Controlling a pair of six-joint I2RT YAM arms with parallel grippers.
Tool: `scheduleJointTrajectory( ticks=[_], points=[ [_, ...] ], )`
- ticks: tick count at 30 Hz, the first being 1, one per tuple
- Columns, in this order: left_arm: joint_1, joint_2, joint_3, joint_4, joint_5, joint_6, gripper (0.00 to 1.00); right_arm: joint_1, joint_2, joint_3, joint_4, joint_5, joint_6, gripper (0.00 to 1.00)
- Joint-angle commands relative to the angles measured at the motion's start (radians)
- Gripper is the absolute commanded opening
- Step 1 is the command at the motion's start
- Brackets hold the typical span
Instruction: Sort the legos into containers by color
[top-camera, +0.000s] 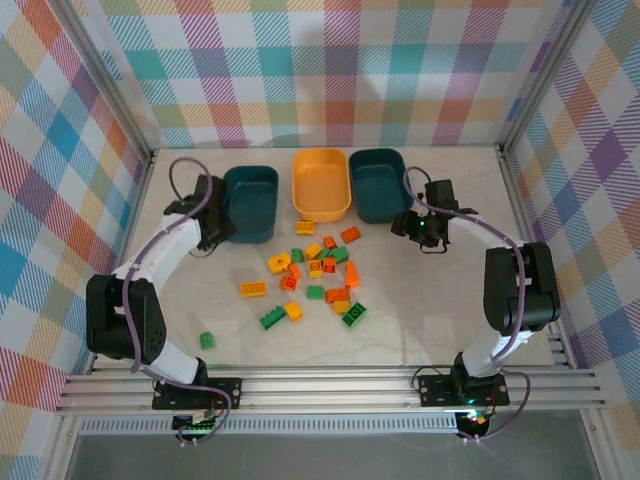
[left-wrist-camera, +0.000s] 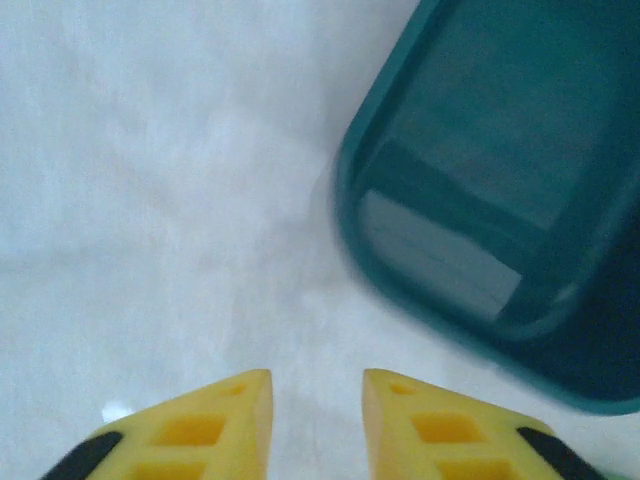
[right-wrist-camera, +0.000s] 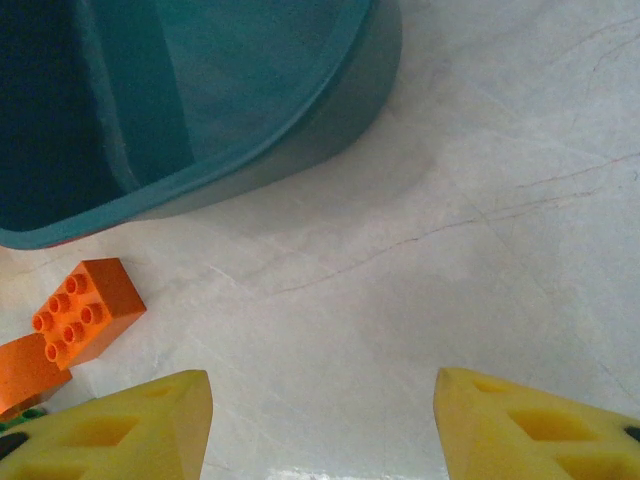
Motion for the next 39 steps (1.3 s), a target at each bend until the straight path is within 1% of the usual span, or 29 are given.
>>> scheduleJointTrajectory(
  ticks=[1, 3, 8, 11, 14, 16, 18, 20, 22, 24, 26, 28, 30, 31, 33, 35, 37, 39],
  points=[
    [0.023, -0.027, -0.077, 0.049, 0.044, -0.060, 0.23, 0.001, -0.031, -0.014, 0.010, -0.024, 0.013, 0.61],
    [0.032, 0.021, -0.088, 0.066, 0.072, -0.063, 0.19, 0.001, -0.040, -0.017, 0.009, -0.023, 0.012, 0.61],
    [0.047, 0.161, -0.044, 0.150, 0.091, -0.067, 0.17, 0.001, -0.052, -0.024, 0.013, -0.024, 0.009, 0.61],
    [0.047, 0.229, 0.010, 0.196, 0.113, -0.054, 0.20, 0.001, -0.055, -0.025, 0.014, -0.023, 0.008, 0.61],
    [0.046, 0.277, 0.053, 0.240, 0.141, -0.035, 0.25, 0.001, -0.050, -0.028, 0.021, -0.026, 0.009, 0.61],
    [0.047, 0.291, 0.071, 0.260, 0.156, -0.023, 0.28, 0.001, -0.043, -0.026, 0.021, -0.023, 0.009, 0.61],
    [0.047, 0.282, 0.070, 0.287, 0.158, -0.008, 0.33, 0.002, -0.040, -0.026, 0.021, -0.022, 0.009, 0.61],
    [0.047, 0.270, 0.066, 0.295, 0.164, -0.004, 0.37, 0.003, -0.034, -0.025, 0.027, -0.027, 0.010, 0.61],
    [0.045, 0.229, 0.031, 0.293, 0.174, -0.024, 0.38, 0.006, -0.029, -0.022, 0.026, -0.030, 0.011, 0.61],
    [0.045, 0.146, -0.024, 0.230, 0.135, -0.087, 0.40, 0.009, -0.027, -0.020, 0.026, -0.027, 0.009, 0.61],
    [0.040, 0.030, -0.076, 0.092, 0.052, -0.207, 0.46, 0.013, -0.030, -0.018, 0.022, -0.026, 0.008, 0.61],
    [0.031, -0.099, -0.136, -0.046, -0.022, -0.340, 0.47, 0.016, -0.033, -0.018, 0.024, -0.023, 0.008, 0.62],
    [0.027, -0.240, -0.221, -0.153, -0.036, -0.464, 0.57, 0.021, -0.035, -0.017, 0.025, -0.023, 0.008, 0.63],
    [0.027, -0.293, -0.253, -0.202, -0.039, -0.514, 0.61, 0.023, -0.036, -0.017, 0.024, -0.024, 0.007, 0.63],
    [0.026, -0.403, -0.334, -0.258, -0.015, -0.599, 0.64, 0.026, -0.038, -0.014, 0.019, -0.022, 0.005, 0.64],
    [0.026, -0.475, -0.417, -0.264, 0.035, -0.674, 0.66, 0.027, -0.043, -0.015, 0.018, -0.021, 0.001, 0.64],
    [0.025, -0.497, -0.470, -0.268, 0.070, -0.734, 0.66, 0.028, -0.049, -0.017, 0.018, -0.021, -0.003, 0.65],
    [0.025, -0.483, -0.489, -0.274, 0.120, -0.760, 0.66, 0.029, -0.054, -0.019, 0.016, -0.021, -0.006, 0.66]
  ],
)
